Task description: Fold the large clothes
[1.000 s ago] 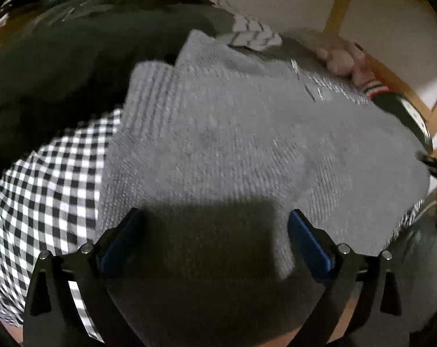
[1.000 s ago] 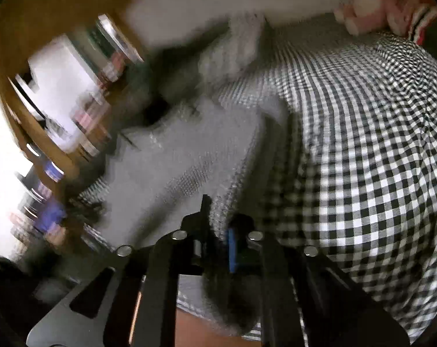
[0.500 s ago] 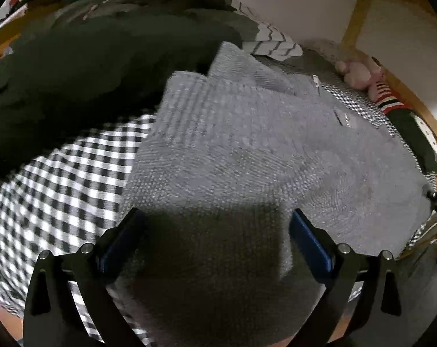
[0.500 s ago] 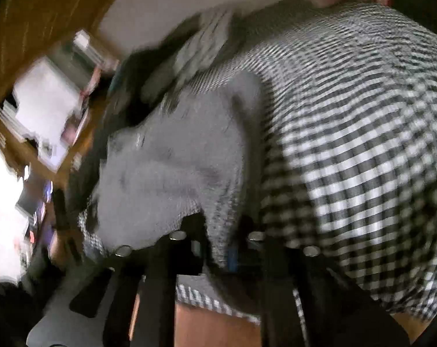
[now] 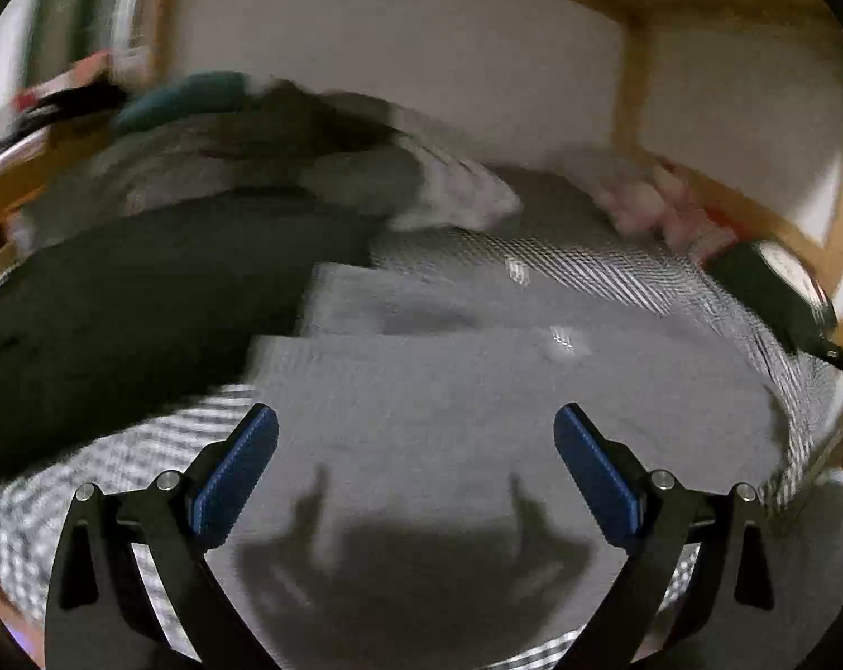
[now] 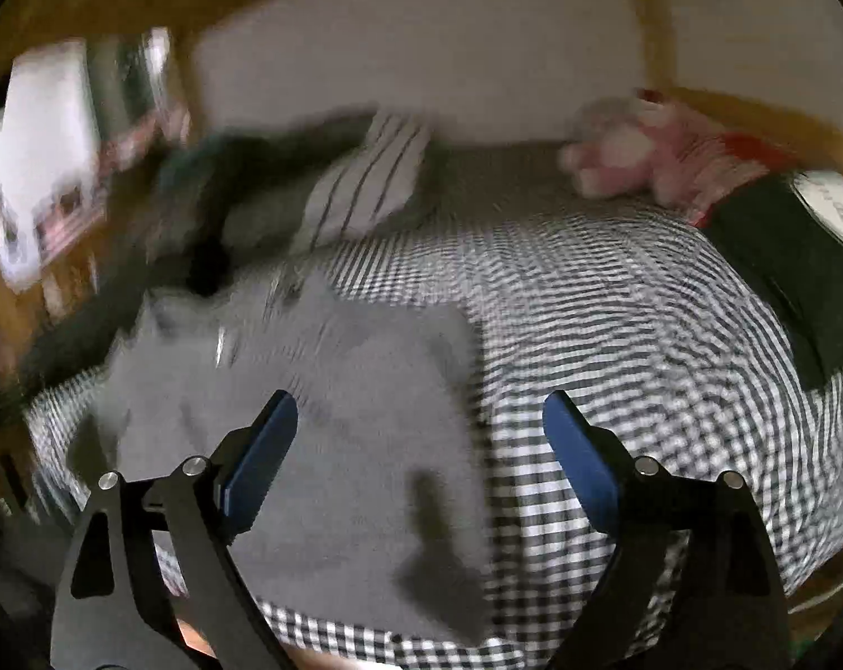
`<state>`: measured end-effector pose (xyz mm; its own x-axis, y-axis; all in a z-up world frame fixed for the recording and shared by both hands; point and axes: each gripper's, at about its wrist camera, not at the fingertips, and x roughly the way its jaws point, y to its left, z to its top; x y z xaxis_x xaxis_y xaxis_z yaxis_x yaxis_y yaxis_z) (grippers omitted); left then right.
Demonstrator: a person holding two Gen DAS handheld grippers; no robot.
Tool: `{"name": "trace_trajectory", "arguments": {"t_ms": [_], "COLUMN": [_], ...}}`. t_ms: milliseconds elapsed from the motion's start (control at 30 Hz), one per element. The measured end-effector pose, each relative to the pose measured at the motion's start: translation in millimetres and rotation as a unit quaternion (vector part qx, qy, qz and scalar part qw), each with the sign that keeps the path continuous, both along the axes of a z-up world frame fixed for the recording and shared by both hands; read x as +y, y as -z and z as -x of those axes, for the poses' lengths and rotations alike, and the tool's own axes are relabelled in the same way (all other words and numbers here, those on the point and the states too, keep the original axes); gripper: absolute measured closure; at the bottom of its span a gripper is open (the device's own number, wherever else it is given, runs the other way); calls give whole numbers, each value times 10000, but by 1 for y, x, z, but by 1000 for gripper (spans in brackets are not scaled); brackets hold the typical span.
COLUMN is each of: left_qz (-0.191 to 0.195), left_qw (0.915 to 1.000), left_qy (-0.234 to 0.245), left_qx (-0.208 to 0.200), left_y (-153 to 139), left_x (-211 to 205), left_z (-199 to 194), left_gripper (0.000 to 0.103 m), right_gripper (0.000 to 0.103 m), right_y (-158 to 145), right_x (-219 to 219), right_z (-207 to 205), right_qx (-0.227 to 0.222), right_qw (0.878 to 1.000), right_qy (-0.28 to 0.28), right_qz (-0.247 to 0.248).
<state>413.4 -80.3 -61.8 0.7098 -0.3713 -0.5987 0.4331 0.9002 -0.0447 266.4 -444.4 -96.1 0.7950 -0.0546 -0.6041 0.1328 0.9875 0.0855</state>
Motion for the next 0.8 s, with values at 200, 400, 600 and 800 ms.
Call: {"name": "trace_trajectory", "arguments": {"t_ms": [200,400,600,800], "left_qz": [-1332,-1008,-988,-989], "left_qw": [9892,9931,9937,9939], "left_qy": [-407,-378,-407,-363], "left_qx": [460,464,341,320], "left_y": [69,77,78,80], "left_x": [-57,-43,-51,-51], "left_z": [-38,-46,-46,-47], "left_gripper": [4,4,4,4], "right_gripper": [12,7,6,3], "right_y": [69,72,80,95], "right_x": [65,71,96,93], "right_z": [-59,-78,-80,-83], "right_qx": [1457,1433,1486,1386], "right_qw": [9866,9852,9862,9873], "right_qy": [350,795,528,399], "right_qz": [647,508,509,665]}}
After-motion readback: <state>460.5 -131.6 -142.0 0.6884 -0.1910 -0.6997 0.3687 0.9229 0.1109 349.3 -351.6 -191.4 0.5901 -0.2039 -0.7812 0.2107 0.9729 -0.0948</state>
